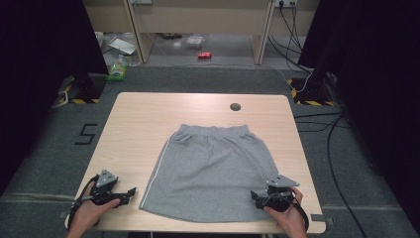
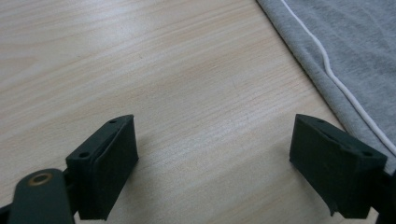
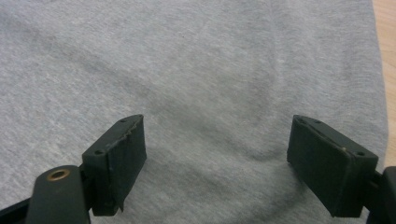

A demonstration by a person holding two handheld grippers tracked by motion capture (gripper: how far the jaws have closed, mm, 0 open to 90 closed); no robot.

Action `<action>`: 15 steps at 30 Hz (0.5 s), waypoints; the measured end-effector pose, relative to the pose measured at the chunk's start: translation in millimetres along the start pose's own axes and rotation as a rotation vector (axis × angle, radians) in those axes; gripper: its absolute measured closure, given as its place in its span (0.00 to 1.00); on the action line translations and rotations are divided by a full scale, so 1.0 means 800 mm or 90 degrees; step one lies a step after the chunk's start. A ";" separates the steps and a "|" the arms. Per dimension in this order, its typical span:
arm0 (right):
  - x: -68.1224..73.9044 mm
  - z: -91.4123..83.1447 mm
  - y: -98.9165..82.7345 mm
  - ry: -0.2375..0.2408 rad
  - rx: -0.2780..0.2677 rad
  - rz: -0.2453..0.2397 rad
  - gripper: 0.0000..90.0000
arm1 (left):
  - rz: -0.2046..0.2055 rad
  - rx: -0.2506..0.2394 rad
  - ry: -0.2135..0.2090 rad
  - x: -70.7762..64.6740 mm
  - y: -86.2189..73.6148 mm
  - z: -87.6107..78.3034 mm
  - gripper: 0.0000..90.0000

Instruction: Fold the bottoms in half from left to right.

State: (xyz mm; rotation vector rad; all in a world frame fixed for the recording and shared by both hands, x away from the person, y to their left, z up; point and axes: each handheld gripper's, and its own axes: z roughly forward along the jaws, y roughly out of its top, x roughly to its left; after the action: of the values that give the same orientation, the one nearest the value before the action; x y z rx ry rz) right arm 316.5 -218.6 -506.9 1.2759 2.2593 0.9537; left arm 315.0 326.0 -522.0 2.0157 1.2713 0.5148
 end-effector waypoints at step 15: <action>0.007 0.000 0.004 0.002 -0.012 0.003 0.22 | -0.025 -0.003 -0.015 0.010 0.027 0.011 0.21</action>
State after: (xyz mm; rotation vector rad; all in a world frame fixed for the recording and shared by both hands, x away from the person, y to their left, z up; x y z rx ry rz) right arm 315.7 -212.4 -504.6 1.2740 2.2454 0.9775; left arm 338.0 324.0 -512.4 1.9831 1.2922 0.4743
